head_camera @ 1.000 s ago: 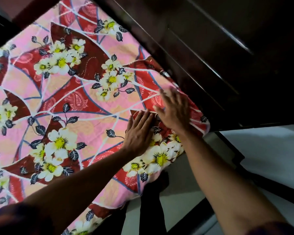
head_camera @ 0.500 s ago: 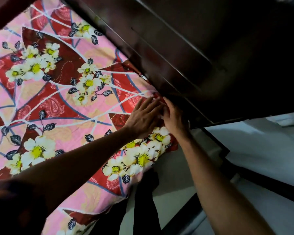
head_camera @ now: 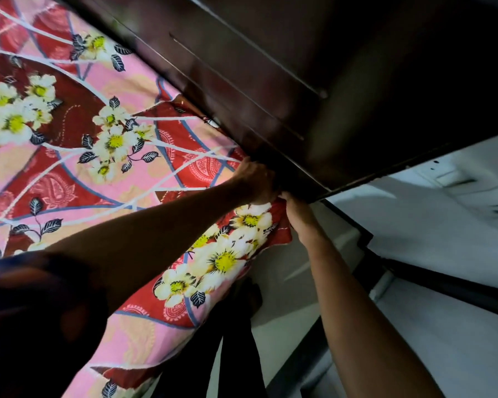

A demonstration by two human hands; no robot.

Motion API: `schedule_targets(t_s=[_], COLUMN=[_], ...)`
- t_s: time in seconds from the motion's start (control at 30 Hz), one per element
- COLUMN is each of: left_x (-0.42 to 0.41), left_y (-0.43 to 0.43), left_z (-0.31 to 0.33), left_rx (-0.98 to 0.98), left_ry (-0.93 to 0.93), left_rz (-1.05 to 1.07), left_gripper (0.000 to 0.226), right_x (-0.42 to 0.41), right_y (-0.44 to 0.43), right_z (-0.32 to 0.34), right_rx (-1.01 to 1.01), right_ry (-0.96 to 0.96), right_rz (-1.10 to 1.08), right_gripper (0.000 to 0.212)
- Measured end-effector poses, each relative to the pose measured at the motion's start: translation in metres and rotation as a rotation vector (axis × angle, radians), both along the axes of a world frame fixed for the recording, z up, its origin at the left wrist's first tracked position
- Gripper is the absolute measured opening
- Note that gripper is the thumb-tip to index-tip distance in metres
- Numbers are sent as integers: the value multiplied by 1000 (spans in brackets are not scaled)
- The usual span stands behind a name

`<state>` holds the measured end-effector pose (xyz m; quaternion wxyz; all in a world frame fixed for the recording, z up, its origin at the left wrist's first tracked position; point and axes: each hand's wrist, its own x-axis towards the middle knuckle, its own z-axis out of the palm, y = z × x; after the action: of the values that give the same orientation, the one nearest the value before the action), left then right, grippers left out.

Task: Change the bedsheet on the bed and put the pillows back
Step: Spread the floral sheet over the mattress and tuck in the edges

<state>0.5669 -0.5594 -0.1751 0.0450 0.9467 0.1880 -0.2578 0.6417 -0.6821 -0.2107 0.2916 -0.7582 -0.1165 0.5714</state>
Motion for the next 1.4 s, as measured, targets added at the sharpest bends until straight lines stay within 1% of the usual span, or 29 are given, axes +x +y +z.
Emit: schedule_targets(t_s=[0.1,0.17,0.23,0.3,0.33,0.4,0.47,0.53,0.57,0.63,0.67,0.7,0.73,0.77,0.8,0.83,0.87,0.9,0.93,0.97,1.0,1.03,1.1,1.2,1.3,1.33,1.37,1.4], left_x=[-19,-41,-60,-66,-61,-43,-23,-11,-9,-15,-24,-35,-48,-65,-84,-105,-126,-146,-167,-186,-207,-226,-259,-301,-326,-335,-341,-343], left_y=[-11,-24,-36,-36,-33,-28,-28,-26,-24,-18,-15,-12,-10,-6,-1,6,14,23,37,49,62,75,100,130,152,160,165,170], left_z=[-7,-8,-12,-17,-18,-19,-17,-21,-23,-27,-25,-22,-18,-14,-12,-12,-13,-14,-16,-18,-20,-22,-23,-24,-25,-26,-27,-26], left_rx=[0,-6,-14,-4,-1,11,10,-4,-32,-125,-173,-194,-193,-172,-136,-96,-65,-32,6,41,76,110,168,170,178,193,202,204], left_ry=[-243,-382,-400,-355,-330,-278,-225,-217,-247,-410,-514,-610,-693,-762,-817,-856,-875,-875,-866,-853,-840,-825,-788,-754,-734,-728,-724,-727], left_rz=[-6,43,56,33,38,63,58,66,83,88,87,105,144,214,302,396,486,565,639,704,770,827,945,1185,1256,1264,1265,1264], left_gripper=[43,43,46,52,54,57,56,55,53,44,39,36,34,34,34,35,38,41,43,43,43,45,49,57,68,69,69,67], right_x=[5,-3,-22,-43,-53,-68,-76,-68,-58,-33,-24,-19,-18,-25,-36,-51,-70,-91,-112,-133,-153,-171,-204,-246,-250,-243,-228,-206], right_y=[-9,-15,-25,-33,-36,-38,-33,-22,-18,-11,-10,-11,-14,-18,-22,-24,-24,-21,-9,3,21,42,89,168,231,249,263,276], right_z=[0,-4,-6,-1,1,3,3,-13,-21,-33,-31,-25,-18,-8,6,18,33,41,45,46,49,53,50,36,21,13,4,-6], right_rx=[33,84,158,223,232,283,338,315,282,194,124,22,-72,-147,-176,-124,4,171,371,540,663,728,810,896,919,928,918,879], right_ry=[0,-56,-241,-463,-513,-464,-279,-45,31,98,102,50,-59,-241,-470,-732,-954,-1077,-1077,-1009,-925,-866,-810,-773,-875,-908,-954,-1025], right_rz=[-108,-183,-272,-399,-484,-586,-613,-690,-726,-711,-669,-605,-520,-426,-349,-300,-258,-212,-137,-54,44,151,381,728,1104,1181,1191,1154], right_gripper=[34,38,42,34,32,33,40,43,42,47,50,50,50,48,45,40,35,30,26,23,22,24,31,46,55,54,54,55])
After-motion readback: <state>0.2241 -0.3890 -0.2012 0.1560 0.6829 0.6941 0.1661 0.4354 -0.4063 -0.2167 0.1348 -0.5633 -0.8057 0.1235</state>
